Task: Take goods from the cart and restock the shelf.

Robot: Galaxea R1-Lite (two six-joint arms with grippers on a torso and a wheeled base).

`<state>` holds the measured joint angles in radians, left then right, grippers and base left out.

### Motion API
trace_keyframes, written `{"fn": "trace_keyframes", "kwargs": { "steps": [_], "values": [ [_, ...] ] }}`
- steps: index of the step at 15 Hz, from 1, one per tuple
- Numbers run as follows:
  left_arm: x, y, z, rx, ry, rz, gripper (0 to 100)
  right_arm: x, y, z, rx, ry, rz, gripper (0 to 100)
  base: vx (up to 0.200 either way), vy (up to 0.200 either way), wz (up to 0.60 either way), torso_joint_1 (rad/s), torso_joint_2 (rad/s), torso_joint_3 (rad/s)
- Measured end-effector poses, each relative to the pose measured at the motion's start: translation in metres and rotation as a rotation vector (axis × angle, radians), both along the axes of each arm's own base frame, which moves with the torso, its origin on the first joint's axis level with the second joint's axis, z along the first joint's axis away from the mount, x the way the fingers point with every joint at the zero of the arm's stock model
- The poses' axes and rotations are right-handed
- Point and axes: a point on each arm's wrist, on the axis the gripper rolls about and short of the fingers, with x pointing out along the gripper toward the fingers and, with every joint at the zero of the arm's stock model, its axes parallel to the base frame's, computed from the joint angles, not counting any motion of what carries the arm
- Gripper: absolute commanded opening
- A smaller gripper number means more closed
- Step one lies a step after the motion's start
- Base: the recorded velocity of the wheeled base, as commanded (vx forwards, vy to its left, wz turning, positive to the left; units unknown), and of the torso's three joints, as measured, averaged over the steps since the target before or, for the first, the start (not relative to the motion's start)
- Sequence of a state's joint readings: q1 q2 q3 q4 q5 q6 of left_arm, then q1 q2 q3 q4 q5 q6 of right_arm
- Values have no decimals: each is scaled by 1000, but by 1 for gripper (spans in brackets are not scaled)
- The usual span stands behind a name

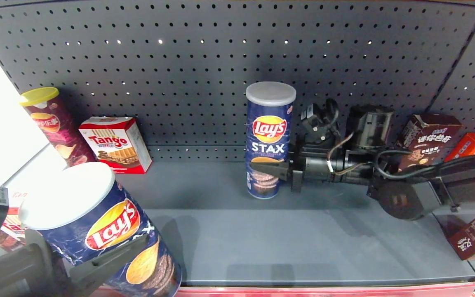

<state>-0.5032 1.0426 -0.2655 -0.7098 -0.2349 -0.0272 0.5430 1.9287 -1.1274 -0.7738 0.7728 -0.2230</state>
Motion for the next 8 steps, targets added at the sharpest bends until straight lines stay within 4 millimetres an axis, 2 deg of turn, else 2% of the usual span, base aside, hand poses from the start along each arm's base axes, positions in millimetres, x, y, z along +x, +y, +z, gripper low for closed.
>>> {"fn": "trace_keyframes", "kwargs": {
  "steps": [4,8],
  "values": [
    [-2,1,1,-5,-9,-1,0,-47,-11,5,46,23,-5,0,0,0,0,0,0,0],
    [-4,2,2,-7,-13,-1,0,-74,-15,-1,44,36,12,0,0,0,0,0,0,0]
  ]
}}
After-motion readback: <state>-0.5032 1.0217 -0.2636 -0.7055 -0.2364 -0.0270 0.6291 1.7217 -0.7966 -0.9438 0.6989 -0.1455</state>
